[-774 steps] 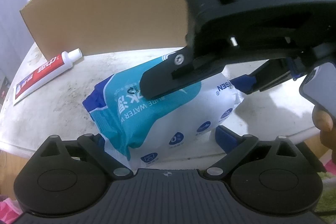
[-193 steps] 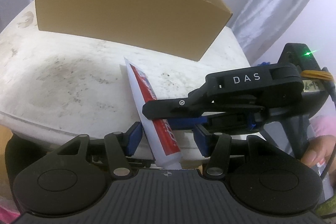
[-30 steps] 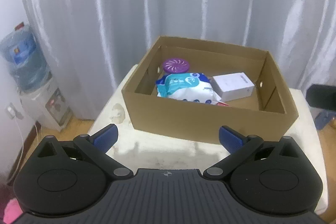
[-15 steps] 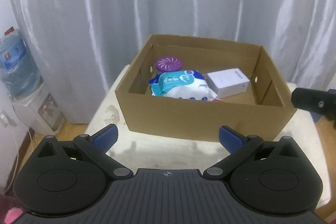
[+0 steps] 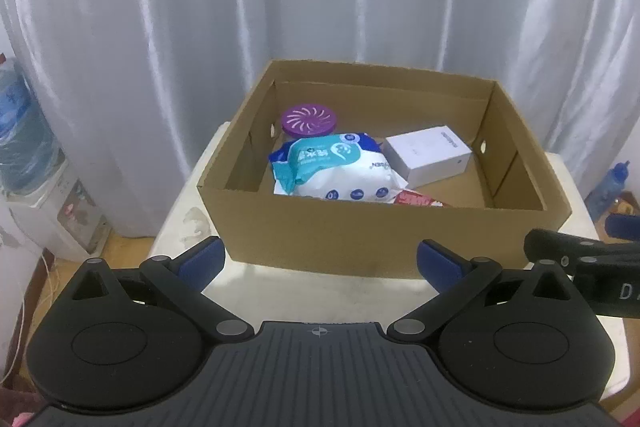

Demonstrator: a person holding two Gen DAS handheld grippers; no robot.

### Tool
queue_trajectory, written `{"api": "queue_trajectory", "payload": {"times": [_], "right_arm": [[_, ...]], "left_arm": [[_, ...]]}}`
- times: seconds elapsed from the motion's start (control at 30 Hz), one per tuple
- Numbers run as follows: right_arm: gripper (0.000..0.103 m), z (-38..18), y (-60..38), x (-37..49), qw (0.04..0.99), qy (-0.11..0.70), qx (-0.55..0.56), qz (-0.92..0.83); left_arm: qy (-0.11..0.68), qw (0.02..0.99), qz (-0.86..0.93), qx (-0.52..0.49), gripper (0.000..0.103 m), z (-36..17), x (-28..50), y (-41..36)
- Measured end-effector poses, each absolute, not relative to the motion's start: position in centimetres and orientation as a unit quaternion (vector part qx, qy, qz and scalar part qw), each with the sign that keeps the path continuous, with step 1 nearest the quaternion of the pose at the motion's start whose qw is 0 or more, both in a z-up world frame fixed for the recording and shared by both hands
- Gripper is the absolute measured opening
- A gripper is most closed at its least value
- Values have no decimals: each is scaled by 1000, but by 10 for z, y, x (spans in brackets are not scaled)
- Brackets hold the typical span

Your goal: Organize objects

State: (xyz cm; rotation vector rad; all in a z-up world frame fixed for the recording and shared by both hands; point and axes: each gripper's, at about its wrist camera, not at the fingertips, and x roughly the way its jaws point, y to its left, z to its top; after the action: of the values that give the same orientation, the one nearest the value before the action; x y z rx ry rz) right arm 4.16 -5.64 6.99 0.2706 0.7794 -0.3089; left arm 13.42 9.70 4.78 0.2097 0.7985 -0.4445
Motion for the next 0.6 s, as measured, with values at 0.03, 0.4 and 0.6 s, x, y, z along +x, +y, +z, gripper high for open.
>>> {"api": "queue_trajectory", "payload": {"times": [0.03,0.4,0.6], "right_arm": [[103,69,-57,43,903,379,132,-151],[103,62,-62,51,896,390,140,-159],[103,60,-63,55,894,394,145,-159]], "left_arm": [[385,892,-214,102,103,48,135,96],[386,890,-215,107,103,44,142,89],[388,890,-213,107,103,43,143,88]]}}
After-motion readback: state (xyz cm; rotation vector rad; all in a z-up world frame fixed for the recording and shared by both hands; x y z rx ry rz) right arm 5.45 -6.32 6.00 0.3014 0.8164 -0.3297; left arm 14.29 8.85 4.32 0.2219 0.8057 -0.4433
